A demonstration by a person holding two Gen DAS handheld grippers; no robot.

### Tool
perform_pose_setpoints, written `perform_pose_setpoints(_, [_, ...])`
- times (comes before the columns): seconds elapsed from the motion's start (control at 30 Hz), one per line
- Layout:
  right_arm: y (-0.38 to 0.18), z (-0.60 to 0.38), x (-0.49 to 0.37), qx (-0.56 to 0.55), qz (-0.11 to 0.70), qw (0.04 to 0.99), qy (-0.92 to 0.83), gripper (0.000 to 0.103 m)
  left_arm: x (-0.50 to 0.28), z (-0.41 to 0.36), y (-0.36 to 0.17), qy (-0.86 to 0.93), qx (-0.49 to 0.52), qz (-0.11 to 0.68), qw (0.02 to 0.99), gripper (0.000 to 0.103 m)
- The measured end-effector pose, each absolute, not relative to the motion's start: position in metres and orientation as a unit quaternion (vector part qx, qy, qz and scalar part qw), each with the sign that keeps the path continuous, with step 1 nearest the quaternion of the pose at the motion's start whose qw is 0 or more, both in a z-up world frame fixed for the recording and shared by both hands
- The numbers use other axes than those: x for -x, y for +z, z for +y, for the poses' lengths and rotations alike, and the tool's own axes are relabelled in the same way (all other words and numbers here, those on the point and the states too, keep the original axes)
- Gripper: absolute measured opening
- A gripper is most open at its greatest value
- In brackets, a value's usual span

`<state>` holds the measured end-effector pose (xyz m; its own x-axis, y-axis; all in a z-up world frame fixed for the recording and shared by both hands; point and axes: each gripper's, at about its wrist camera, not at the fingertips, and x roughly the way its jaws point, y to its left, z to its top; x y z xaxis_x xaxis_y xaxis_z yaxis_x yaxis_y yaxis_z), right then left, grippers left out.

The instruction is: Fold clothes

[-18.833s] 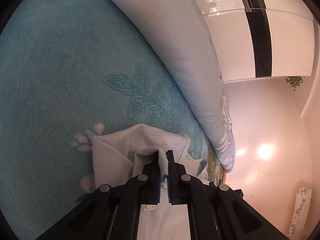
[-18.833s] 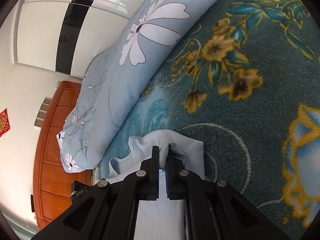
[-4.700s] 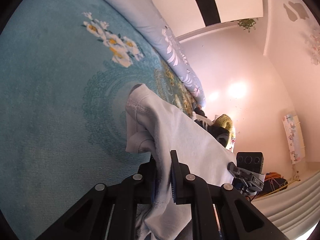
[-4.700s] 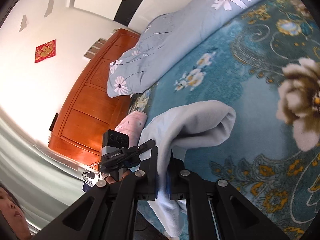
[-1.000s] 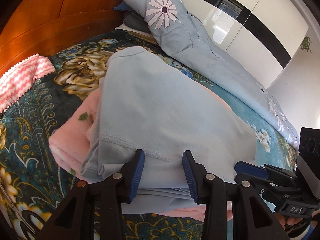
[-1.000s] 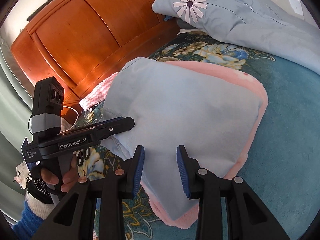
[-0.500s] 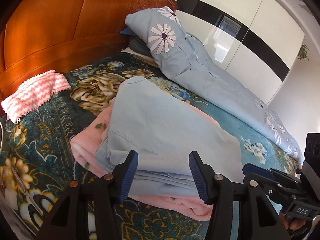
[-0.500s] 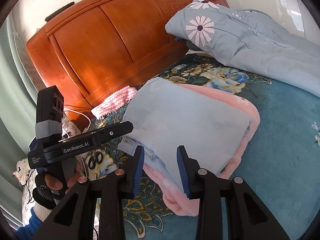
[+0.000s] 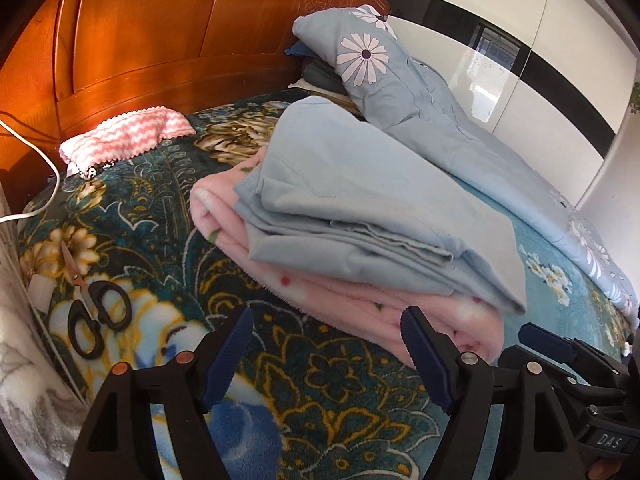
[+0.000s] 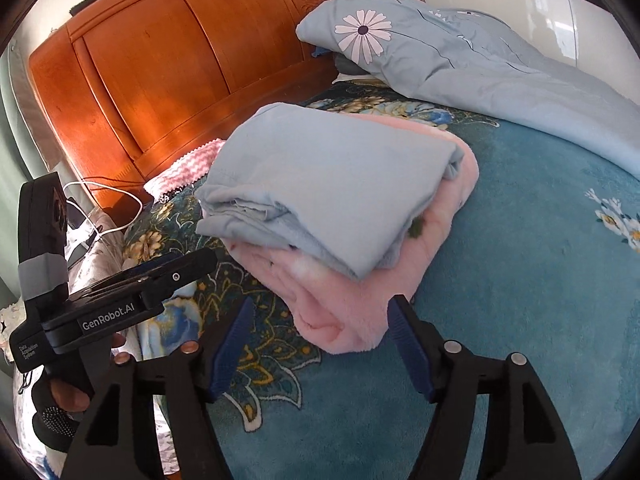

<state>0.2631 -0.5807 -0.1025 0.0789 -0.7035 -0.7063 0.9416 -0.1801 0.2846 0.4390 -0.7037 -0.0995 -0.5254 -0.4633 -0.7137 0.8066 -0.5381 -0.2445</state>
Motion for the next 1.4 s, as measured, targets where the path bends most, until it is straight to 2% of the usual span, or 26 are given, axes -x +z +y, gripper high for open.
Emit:
perform_pose_setpoints(0.2, [-0.112, -0.575, -0.265, -0.411, 0.161, 0.595, -0.672, 0.074, -0.444, -0.689, -0.110, -0.811, -0.312, 0.280, 0.408, 0.091])
perform_pose_setpoints(0.23, [-0.114, -0.574, -0.266, -0.413, 0.160, 0.593, -0.672, 0.076, -0.445, -0.686, -0.112, -0.810, -0.313, 0.281, 0.408, 0.093])
perform_pose_setpoints(0.27, [-0.115, -0.573, -0.267, -0.414, 0.160, 0.592, -0.673, 0.083, -0.446, -0.683, -0.113, -0.810, -0.313, 0.282, 0.407, 0.095])
perform_pose_setpoints(0.3, [-0.116, -0.572, -0.269, -0.413, 0.162, 0.591, -0.674, 0.085, -0.446, -0.681, -0.115, -0.810, -0.313, 0.285, 0.406, 0.099])
perform_pose_setpoints(0.37, [-0.118, -0.570, -0.273, -0.412, 0.165, 0.589, -0.676, 0.086, -0.447, -0.676, -0.117, -0.809, -0.312, 0.289, 0.405, 0.103])
perform_pose_setpoints(0.47, [-0.120, -0.567, -0.279, -0.403, 0.178, 0.582, -0.684, 0.088, -0.447, -0.669, -0.119, -0.808, -0.319, 0.282, 0.408, 0.103])
perform_pose_setpoints(0.5, [-0.121, -0.566, -0.281, -0.401, 0.181, 0.578, -0.687, 0.094, -0.446, -0.667, -0.119, -0.808, -0.321, 0.277, 0.409, 0.103])
perform_pose_setpoints(0.57, [-0.124, -0.564, -0.281, -0.400, 0.181, 0.568, -0.696, 0.097, -0.445, -0.663, -0.119, -0.808, -0.323, 0.268, 0.413, 0.103])
perform_pose_setpoints(0.87, [-0.126, -0.553, -0.280, -0.418, 0.183, 0.535, -0.711, 0.099, -0.452, -0.653, -0.106, -0.807, -0.304, 0.260, 0.434, 0.103])
perform_pose_setpoints(1.4, [-0.071, -0.534, -0.293, -0.389, 0.183, 0.540, -0.723, 0.099, -0.460, -0.631, -0.052, -0.814, -0.296, 0.217, 0.451, 0.103])
